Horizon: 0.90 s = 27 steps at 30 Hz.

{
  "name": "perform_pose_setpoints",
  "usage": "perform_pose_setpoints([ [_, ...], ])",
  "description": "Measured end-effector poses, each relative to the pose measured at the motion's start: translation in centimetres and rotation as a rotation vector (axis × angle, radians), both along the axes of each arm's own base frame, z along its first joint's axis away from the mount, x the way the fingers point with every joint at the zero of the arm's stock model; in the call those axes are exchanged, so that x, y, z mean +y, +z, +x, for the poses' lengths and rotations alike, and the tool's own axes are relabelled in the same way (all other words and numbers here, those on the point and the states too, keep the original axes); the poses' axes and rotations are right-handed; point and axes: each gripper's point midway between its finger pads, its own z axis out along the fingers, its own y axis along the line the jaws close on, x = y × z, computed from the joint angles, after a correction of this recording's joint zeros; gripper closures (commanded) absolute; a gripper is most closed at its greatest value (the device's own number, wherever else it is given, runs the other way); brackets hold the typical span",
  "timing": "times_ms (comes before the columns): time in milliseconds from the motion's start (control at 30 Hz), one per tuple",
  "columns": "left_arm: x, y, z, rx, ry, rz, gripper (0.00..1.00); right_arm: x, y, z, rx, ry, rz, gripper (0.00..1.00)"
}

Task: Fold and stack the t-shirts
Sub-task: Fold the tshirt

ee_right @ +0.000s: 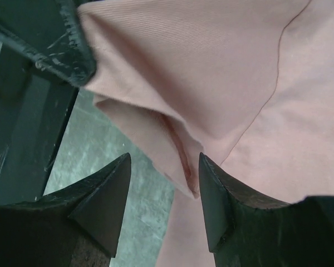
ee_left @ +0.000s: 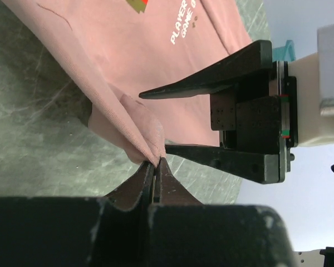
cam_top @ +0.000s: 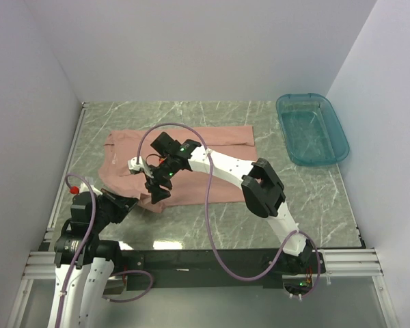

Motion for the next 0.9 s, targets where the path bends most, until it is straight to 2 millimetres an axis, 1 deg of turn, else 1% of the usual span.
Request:
perform_pose_setpoints([
  [233, 0.0, -0.5, -0.2, 0.012, -0.01, 0.008, 1.0, -0.3, -0.7, -0.8, -0.04, 0.065, -0.004, 0.41],
  [367, 0.0, -0.7, -0.3, 0.02, -0.014, 0.015, 1.0, 0.2, -1.4, -0.7, -0.05, 0.075, -0.01, 0.41],
  [467, 0.0, -0.8, -0.4, 0.022, -0.017, 0.021, 1.0, 0.6, -2.3, -0.2, -0.054, 0.069, -0.022, 0.41],
  [567, 0.0, -0.8, -0.5, 0.023, -0.019, 0.023, 1.0, 0.5, -3.6, -0.1, -0.053, 0.062, -0.047, 0.42],
  [633, 0.0, -0.8, -0.5, 0.024, -0.019, 0.024, 1.0, 0.5, -4.0, 0.0, -0.054, 0.058, -0.057, 0.44],
  [767, 0.0, -0.9, -0.6, 0.027, -0.019, 0.024, 1.0, 0.5, -4.0, 0.0, -0.055, 0.058, -0.057, 0.46],
  [900, 0.0, -1.1, -0.7, 0.036, -0.02, 0.025, 1.0, 0.5, -4.0, -0.1, -0.051, 0.06, -0.057, 0.5],
])
